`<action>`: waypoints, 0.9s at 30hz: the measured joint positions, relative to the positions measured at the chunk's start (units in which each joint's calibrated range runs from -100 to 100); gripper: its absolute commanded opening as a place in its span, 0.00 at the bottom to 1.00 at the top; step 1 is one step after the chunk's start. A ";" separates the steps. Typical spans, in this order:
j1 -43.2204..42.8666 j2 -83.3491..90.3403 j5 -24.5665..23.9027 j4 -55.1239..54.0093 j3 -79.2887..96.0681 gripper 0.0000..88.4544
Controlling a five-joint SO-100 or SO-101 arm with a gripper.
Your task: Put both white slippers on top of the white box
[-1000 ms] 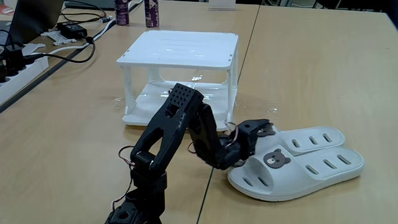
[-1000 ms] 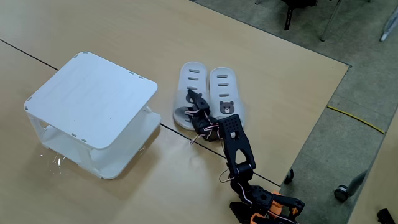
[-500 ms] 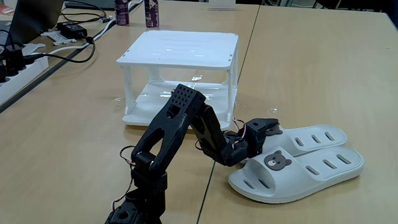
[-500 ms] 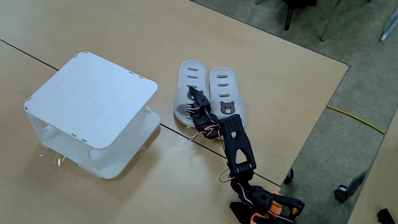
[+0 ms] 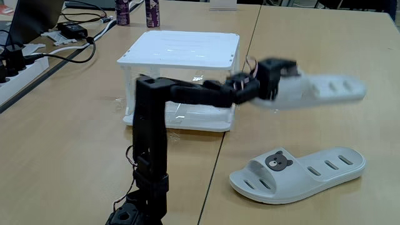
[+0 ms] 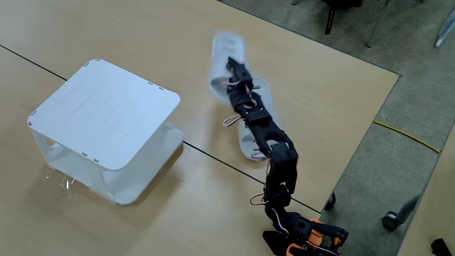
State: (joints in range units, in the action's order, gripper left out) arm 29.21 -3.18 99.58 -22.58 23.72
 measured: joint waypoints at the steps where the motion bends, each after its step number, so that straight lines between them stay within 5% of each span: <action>1: 0.07 3.88 0.00 2.06 0.00 0.01; 8: -0.07 29.86 0.00 15.71 0.00 0.01; 15: -2.62 34.47 0.00 18.88 0.00 0.01; 27: -36.33 32.74 0.00 21.03 -0.81 0.01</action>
State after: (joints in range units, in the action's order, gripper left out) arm -7.12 29.57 99.58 -1.55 22.91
